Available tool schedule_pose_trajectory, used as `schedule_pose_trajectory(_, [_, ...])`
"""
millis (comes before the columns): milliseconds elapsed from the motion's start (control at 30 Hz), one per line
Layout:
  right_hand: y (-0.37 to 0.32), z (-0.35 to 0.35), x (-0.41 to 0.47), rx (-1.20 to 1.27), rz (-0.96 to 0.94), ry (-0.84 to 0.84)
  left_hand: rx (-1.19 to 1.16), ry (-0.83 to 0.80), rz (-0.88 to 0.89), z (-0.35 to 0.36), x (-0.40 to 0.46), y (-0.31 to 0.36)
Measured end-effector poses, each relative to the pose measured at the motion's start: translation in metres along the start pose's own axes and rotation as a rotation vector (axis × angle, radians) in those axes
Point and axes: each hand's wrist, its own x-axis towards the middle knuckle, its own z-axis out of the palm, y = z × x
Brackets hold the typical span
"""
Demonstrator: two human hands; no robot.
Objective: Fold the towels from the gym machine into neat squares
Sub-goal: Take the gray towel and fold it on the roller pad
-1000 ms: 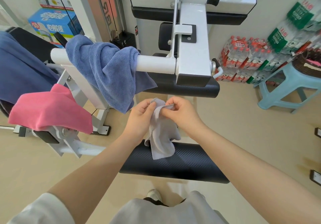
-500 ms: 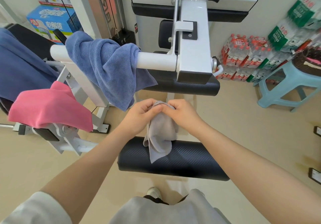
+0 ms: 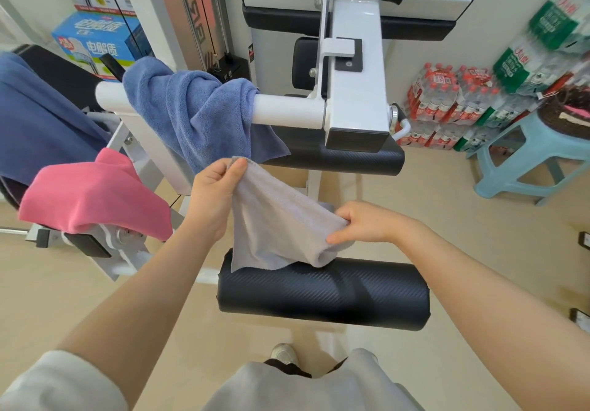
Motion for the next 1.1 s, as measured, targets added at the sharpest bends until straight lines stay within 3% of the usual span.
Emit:
schedule_pose_trajectory(100, [0.009,0.001,-0.002,-0.511,0.085,0.039,-0.053,0.034,-0.007,-0.005,0.004,0.001])
schedule_pose_trajectory(200, [0.021,0.000,-0.003,-0.794,0.120,0.297,-0.005,0.070,0.018,-0.008,0.008,0.000])
schedule_pose_trajectory(300, [0.031,-0.004,-0.006,-0.657,0.101,0.539,0.020,0.082,0.024,-0.013,0.010,-0.003])
schedule_pose_trajectory(533, [0.043,-0.010,-0.008,-0.395,0.092,0.871,0.033,0.025,-0.006,-0.018,0.015,-0.016])
schedule_pose_trajectory(667, [0.050,-0.008,-0.009,-0.418,0.052,0.918,0.011,0.023,-0.021,-0.015,0.014,-0.018])
schedule_pose_trajectory(800, [0.056,-0.007,-0.013,-0.540,0.130,0.935,0.025,-0.011,-0.039,-0.016,0.014,-0.022])
schedule_pose_trajectory(967, [0.061,-0.012,-0.010,-0.324,0.336,0.859,0.119,-0.031,-0.032,-0.017,0.018,-0.025])
schedule_pose_trajectory(1100, [0.059,-0.017,-0.003,0.483,0.277,0.931,0.209,-0.017,-0.028,-0.007,0.023,-0.022])
